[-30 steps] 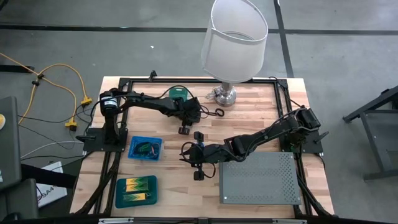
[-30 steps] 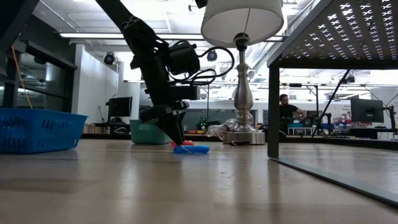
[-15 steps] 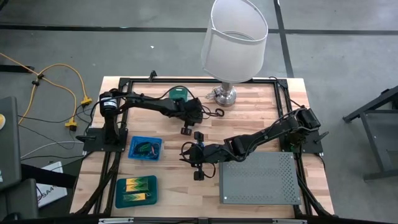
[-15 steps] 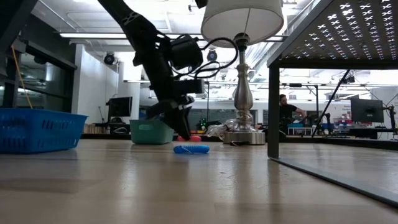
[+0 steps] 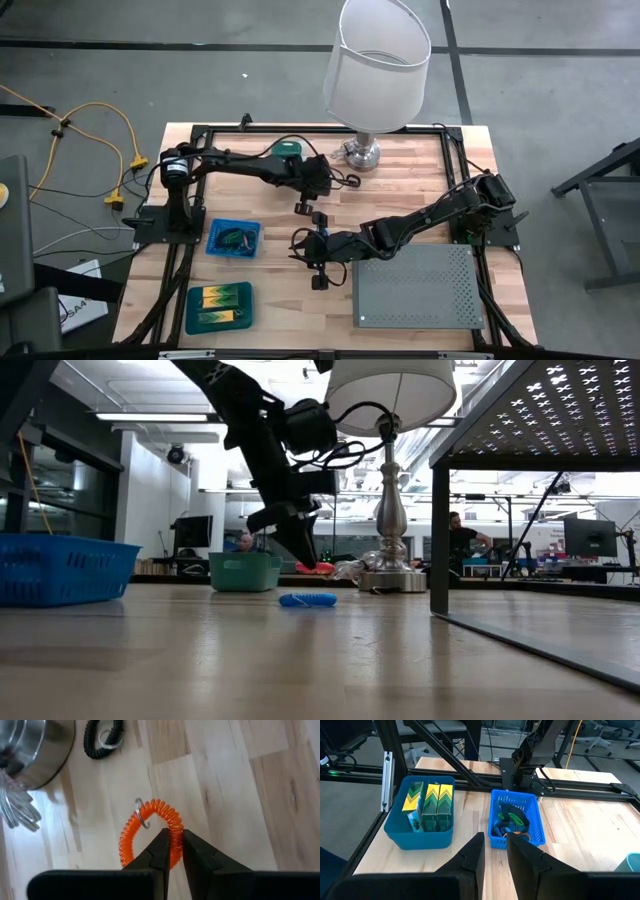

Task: Pick & Place Office Desk Supplies
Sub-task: Put the orange spring rubberband into the green bin, then put the blue spring rubberband into the green bin

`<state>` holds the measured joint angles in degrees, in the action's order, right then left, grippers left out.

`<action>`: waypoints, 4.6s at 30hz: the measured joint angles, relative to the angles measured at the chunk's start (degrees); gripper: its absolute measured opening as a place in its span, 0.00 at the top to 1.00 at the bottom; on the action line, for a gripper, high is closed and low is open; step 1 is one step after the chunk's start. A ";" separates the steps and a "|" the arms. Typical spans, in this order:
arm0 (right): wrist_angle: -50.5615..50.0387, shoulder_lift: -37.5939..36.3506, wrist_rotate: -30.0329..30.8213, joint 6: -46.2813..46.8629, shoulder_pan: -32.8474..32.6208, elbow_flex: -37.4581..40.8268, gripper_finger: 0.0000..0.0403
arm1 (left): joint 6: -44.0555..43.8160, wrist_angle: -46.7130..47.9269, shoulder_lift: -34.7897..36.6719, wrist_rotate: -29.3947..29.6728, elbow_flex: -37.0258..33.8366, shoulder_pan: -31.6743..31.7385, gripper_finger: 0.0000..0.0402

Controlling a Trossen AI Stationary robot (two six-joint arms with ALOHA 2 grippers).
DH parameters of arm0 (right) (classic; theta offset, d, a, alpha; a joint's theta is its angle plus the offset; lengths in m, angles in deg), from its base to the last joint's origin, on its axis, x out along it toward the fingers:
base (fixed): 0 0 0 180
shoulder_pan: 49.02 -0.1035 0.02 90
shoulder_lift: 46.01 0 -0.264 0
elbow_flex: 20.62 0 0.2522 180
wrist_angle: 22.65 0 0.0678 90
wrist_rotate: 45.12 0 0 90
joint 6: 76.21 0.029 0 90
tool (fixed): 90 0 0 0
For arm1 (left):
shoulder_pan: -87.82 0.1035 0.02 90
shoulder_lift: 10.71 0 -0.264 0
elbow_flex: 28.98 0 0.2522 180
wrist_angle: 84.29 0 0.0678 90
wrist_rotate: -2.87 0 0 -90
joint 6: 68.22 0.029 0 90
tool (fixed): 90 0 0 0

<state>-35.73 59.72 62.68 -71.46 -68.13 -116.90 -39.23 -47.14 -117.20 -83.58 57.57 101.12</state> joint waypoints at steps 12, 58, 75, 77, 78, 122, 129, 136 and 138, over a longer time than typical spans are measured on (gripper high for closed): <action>0.11 0.00 -0.02 -0.02 0.00 0.00 0.83 | -1.36 5.73 6.74 -1.84 0.04 5.97 0.92; 0.04 0.00 0.00 -0.02 -0.02 0.00 0.83 | 1.07 18.45 9.27 -11.51 -0.99 22.43 0.80; 0.02 0.00 -0.02 -0.02 0.00 0.00 0.83 | 4.94 17.82 9.62 -21.23 -1.00 19.75 0.79; 0.00 0.00 -0.02 -0.02 -0.01 0.00 0.83 | 5.45 17.77 9.62 -21.58 -1.00 18.18 0.79; 0.00 0.00 -0.02 -0.02 -0.02 0.00 0.83 | 5.49 17.62 9.62 -21.70 -1.00 17.30 0.79; -0.01 0.00 -4.74 -0.02 -0.02 0.00 0.83 | -3.26 -9.62 9.16 -36.46 -14.56 -1.75 0.79; 0.00 0.00 -4.74 -0.01 0.00 -0.01 0.83 | -3.12 -17.66 9.16 -35.39 -18.29 -2.55 0.79; 0.00 0.00 -4.72 0.01 -0.02 0.00 0.83 | -2.70 -21.21 9.14 -29.87 -21.43 -5.33 0.79; 0.00 0.00 -4.73 -0.01 0.00 0.00 0.83 | -2.71 -21.11 9.11 -28.30 -21.64 -6.24 0.79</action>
<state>-35.73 59.72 57.96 -71.47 -68.13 -116.90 -41.94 -68.25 -108.09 -111.88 35.94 94.87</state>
